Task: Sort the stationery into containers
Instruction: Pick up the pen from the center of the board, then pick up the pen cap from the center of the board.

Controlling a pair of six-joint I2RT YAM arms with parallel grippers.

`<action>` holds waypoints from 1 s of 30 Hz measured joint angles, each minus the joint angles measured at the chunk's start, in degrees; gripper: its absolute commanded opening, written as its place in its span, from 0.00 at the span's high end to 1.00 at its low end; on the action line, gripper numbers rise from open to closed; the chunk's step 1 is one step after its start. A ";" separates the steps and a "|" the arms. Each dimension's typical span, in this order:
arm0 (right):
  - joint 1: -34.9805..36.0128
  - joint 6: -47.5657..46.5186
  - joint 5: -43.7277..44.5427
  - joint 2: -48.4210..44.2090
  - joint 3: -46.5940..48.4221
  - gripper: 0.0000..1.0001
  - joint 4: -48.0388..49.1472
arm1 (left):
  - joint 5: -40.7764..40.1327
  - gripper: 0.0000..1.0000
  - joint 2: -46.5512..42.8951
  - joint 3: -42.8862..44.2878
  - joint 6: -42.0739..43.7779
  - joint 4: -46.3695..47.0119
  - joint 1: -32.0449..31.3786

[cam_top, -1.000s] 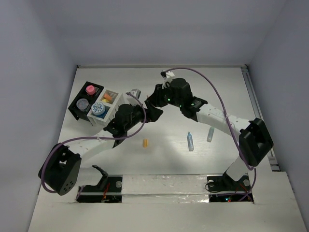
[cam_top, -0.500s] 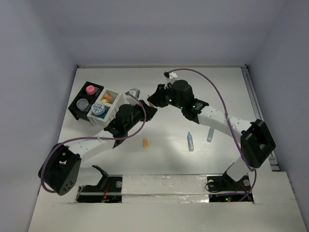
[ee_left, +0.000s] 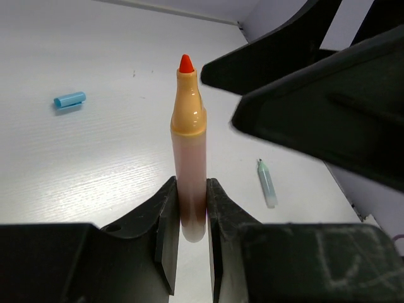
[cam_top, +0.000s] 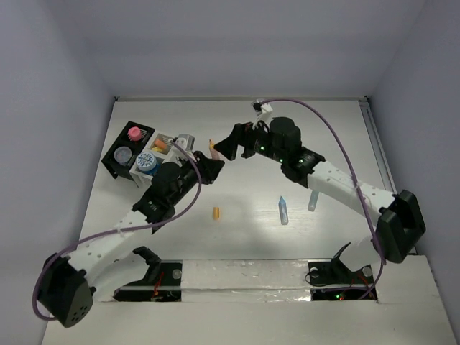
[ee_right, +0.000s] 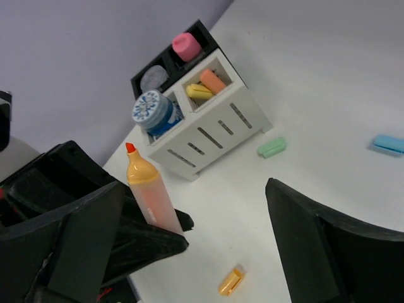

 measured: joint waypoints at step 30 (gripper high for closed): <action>17.66 0.39 -0.94 11.78 -8.92 0.19 -12.37 | -14.10 1.00 -21.16 10.47 8.76 -39.52 0.00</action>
